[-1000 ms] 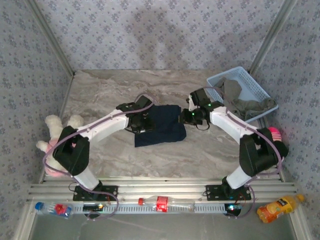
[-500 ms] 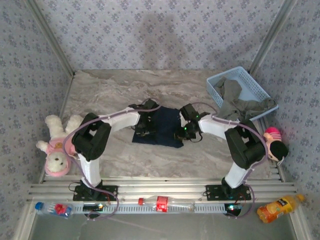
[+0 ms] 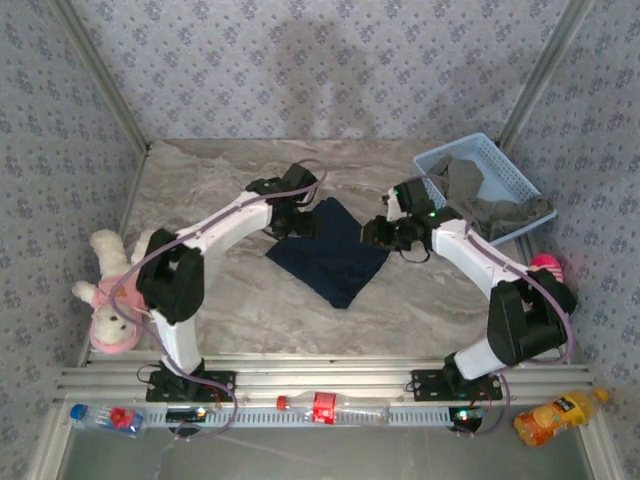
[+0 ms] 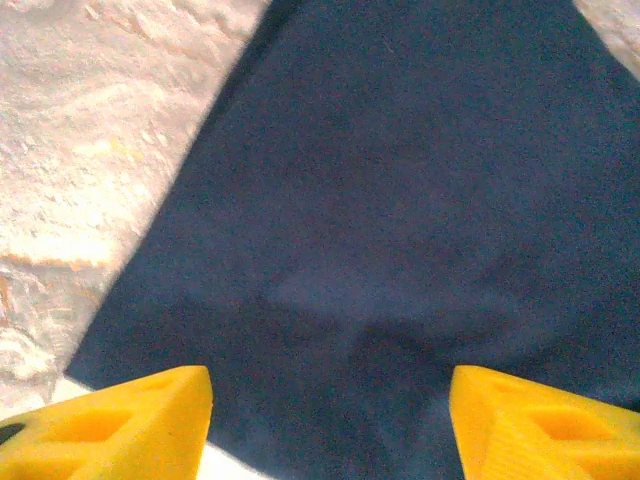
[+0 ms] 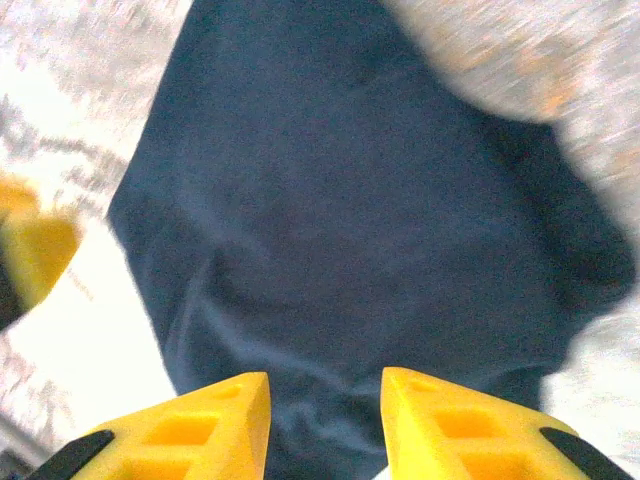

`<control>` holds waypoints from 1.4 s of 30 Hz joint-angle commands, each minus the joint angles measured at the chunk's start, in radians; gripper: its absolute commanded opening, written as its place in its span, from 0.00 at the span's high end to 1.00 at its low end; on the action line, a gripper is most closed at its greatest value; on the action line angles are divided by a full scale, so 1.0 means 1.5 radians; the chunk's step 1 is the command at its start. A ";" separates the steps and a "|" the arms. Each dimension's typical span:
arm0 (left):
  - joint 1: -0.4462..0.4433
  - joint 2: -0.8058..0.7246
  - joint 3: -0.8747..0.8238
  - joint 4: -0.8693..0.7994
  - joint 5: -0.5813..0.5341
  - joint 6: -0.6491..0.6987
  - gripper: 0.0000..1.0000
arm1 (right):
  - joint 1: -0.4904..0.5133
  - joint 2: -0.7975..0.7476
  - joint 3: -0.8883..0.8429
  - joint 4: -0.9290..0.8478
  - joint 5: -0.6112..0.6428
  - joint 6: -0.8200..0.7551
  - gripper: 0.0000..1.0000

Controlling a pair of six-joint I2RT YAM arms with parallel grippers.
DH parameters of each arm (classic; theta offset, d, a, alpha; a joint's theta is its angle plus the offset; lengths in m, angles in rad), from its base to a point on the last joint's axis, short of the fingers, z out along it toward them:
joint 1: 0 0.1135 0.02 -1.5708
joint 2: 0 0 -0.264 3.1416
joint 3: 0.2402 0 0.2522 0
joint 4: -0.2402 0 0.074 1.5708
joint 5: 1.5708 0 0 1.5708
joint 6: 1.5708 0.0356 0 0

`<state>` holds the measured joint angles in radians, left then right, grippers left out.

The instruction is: Fold and stack the mixed laundry pile

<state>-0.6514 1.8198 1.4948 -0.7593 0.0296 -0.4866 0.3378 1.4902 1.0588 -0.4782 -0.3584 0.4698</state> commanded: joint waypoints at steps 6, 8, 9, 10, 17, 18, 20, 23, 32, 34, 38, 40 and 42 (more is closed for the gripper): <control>-0.085 -0.029 -0.114 0.106 0.124 -0.093 0.54 | 0.003 0.074 0.053 -0.096 0.070 -0.059 0.62; -0.100 -0.004 -0.109 0.098 0.118 -0.092 0.54 | 0.010 0.071 0.035 -0.108 0.098 -0.048 0.45; -0.106 0.004 -0.110 0.097 0.118 -0.090 0.54 | 0.006 0.068 0.024 -0.106 0.104 -0.040 0.42; -0.113 0.014 -0.110 0.095 0.117 -0.086 0.53 | -0.001 0.065 0.013 -0.102 0.103 -0.034 0.38; -0.147 0.067 -0.122 0.058 0.080 -0.049 0.53 | -0.016 0.094 -0.024 -0.020 0.058 -0.011 0.44; -0.148 0.073 -0.125 0.058 0.076 -0.046 0.53 | -0.017 0.104 -0.021 -0.012 0.050 -0.007 0.51; -0.148 0.083 -0.132 0.028 0.060 -0.040 0.53 | -0.020 0.118 -0.009 -0.009 0.043 -0.001 0.72; -0.148 0.088 -0.146 0.005 0.036 -0.032 0.56 | -0.043 0.109 -0.001 -0.020 0.065 -0.005 1.00; -0.148 0.062 -0.162 -0.012 0.017 -0.022 0.55 | -0.068 0.128 -0.004 -0.015 0.063 -0.052 1.00; -0.148 0.045 -0.139 -0.027 0.017 -0.021 0.43 | -0.052 0.128 -0.001 -0.020 0.050 -0.055 0.92; -0.146 -0.011 -0.080 -0.071 -0.005 -0.031 0.29 | -0.044 0.074 0.014 -0.051 0.063 -0.055 0.66; -0.137 -0.042 -0.074 -0.069 -0.019 -0.046 0.28 | -0.043 0.047 0.025 -0.048 0.091 -0.054 0.64; -0.118 -0.064 -0.085 -0.053 -0.020 -0.071 0.29 | -0.039 0.043 0.034 -0.040 0.100 -0.052 0.65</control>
<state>-0.8589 1.8050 1.3426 -0.7864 0.0448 -0.5507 0.2749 1.6070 1.0538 -0.5335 -0.2626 0.3988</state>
